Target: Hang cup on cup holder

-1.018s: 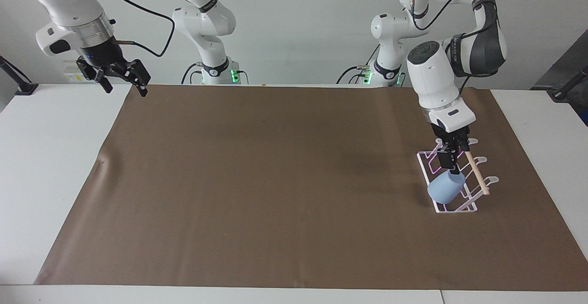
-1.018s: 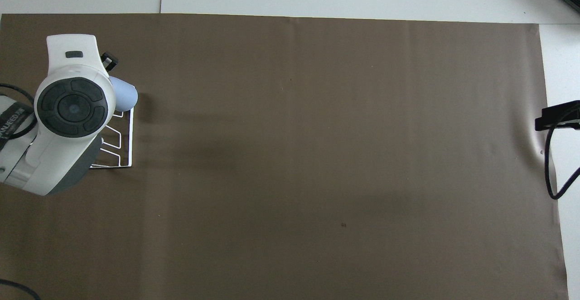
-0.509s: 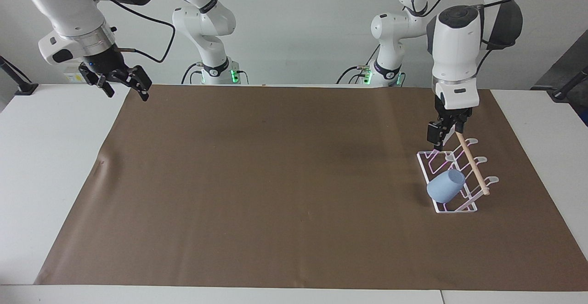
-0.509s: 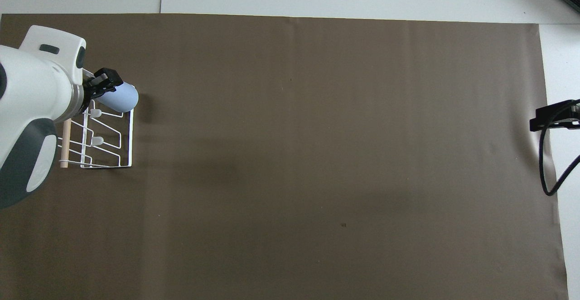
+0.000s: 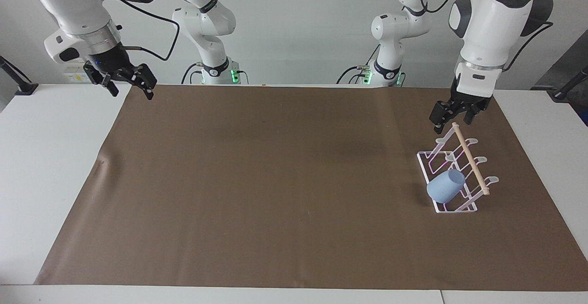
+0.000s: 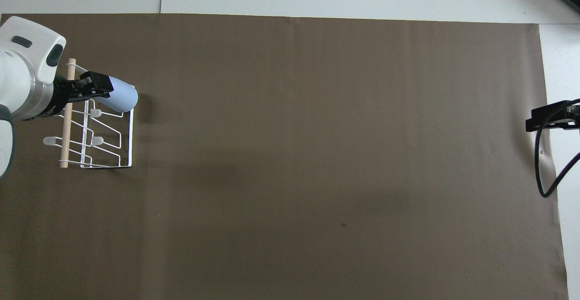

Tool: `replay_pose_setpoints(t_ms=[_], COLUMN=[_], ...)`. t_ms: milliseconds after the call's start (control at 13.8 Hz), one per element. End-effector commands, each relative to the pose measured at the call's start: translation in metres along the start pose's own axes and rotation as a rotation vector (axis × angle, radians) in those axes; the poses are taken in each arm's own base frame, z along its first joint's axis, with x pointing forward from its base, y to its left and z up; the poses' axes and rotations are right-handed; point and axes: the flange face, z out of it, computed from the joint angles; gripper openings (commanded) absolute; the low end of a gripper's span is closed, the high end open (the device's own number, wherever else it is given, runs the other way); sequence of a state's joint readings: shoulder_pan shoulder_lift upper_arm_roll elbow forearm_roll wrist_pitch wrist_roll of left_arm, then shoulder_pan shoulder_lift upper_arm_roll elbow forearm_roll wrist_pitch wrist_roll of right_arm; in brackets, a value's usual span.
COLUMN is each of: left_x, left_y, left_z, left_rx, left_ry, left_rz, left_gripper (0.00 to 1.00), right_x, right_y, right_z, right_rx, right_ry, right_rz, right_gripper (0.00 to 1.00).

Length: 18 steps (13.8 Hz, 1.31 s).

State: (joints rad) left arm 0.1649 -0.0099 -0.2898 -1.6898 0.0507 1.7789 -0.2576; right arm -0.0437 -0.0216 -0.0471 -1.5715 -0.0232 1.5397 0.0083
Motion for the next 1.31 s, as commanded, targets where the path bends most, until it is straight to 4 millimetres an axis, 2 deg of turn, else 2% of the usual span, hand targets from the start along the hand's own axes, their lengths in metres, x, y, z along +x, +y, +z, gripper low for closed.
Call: replay_pose_setpoints(t_ms=[0,73,218,436,655,1236], left_x=[0.009,0.009,0.003,-0.002,-0.025,-0.024], left_y=[-0.024,-0.028,-0.028,-0.037,-0.044,-0.049], left_z=[-0.011,-0.017,-0.017,-0.035,-0.048,-0.052], left_rx=[-0.036,-0.034,-0.018,-0.024,-0.018,-0.023], left_ry=[-0.056,-0.064,-0.105,-0.117,-0.170,-0.174], left_rz=[0.090,0.096,0.158,0.193,0.220,0.210], left_gripper=[1.00,1.00,1.00,1.00,1.00,1.00], right_x=[-0.007,-0.007,-0.007,-0.007,-0.007,-0.007], right_y=[-0.001,-0.001,-0.001,0.002,0.002,0.002], right_z=[-0.004,-0.004,-0.004,-0.004,-0.004,-0.004], right_rx=[-0.011,-0.011,-0.011,-0.011,-0.011,-0.011], right_ry=[0.000,0.000,0.000,0.000,-0.001,-0.001], right_rz=[0.004,0.004,0.004,0.009,0.010,0.010], right_gripper=[1.00,1.00,1.00,1.00,1.00,1.00])
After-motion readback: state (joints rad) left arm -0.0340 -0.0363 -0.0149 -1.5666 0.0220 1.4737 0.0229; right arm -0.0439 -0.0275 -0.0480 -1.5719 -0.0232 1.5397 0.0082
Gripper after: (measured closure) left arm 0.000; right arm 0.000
